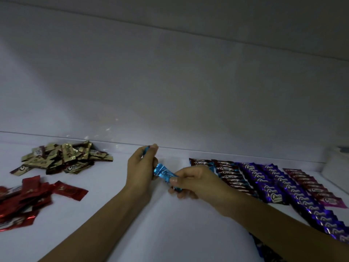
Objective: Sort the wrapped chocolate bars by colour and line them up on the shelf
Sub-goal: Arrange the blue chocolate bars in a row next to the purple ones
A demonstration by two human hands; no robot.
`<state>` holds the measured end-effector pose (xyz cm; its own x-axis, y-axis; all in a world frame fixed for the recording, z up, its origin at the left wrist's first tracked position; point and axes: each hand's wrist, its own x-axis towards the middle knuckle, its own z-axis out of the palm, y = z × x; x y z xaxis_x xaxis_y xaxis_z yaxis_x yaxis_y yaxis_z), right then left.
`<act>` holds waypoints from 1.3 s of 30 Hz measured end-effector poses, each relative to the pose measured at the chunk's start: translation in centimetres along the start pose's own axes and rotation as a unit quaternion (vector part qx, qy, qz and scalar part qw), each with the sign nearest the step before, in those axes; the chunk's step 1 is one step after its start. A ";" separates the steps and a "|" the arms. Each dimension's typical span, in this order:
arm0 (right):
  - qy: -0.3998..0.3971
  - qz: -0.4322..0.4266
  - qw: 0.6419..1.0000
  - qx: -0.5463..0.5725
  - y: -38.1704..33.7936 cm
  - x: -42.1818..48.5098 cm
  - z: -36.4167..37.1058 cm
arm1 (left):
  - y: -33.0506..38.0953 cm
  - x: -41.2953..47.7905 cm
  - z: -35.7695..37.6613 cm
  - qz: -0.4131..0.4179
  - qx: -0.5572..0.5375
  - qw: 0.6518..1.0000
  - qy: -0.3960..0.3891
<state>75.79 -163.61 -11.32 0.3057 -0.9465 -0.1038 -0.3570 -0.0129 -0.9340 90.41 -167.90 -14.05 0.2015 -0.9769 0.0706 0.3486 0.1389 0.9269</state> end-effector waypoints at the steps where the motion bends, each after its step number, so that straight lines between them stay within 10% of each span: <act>1: 0.024 -0.002 1.000 -0.002 0.0 0.1 -0.5 | 0.1 0.2 -0.2 -0.010 -0.007 1.000 0.004; 4: 0.111 -0.074 0.980 -0.148 0.7 0.1 -2.1 | -0.2 0.0 -0.4 -0.015 0.033 0.999 -0.020; 8: 0.038 -0.148 0.833 -0.531 2.9 -0.6 -3.3 | -0.4 -0.5 -0.1 0.005 0.081 0.995 -0.058; 14: 0.106 -0.163 0.912 -0.362 3.9 0.0 -3.4 | -0.5 -0.5 0.1 -0.030 0.122 0.988 -0.085; 27: 0.226 -0.076 0.824 -0.514 4.9 2.9 -7.4 | -0.7 -0.9 0.5 -0.004 0.172 0.979 -0.106; 39: 0.231 -0.086 0.816 -0.522 5.4 3.7 -7.8 | -0.7 -1.0 0.5 0.028 0.141 0.980 -0.134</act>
<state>68.09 -169.71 -14.11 0.1518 -0.9190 0.3639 -0.9755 -0.1987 -0.0949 89.50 -167.07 -14.54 -0.0489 -0.9819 0.1832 0.0698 0.1796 0.9813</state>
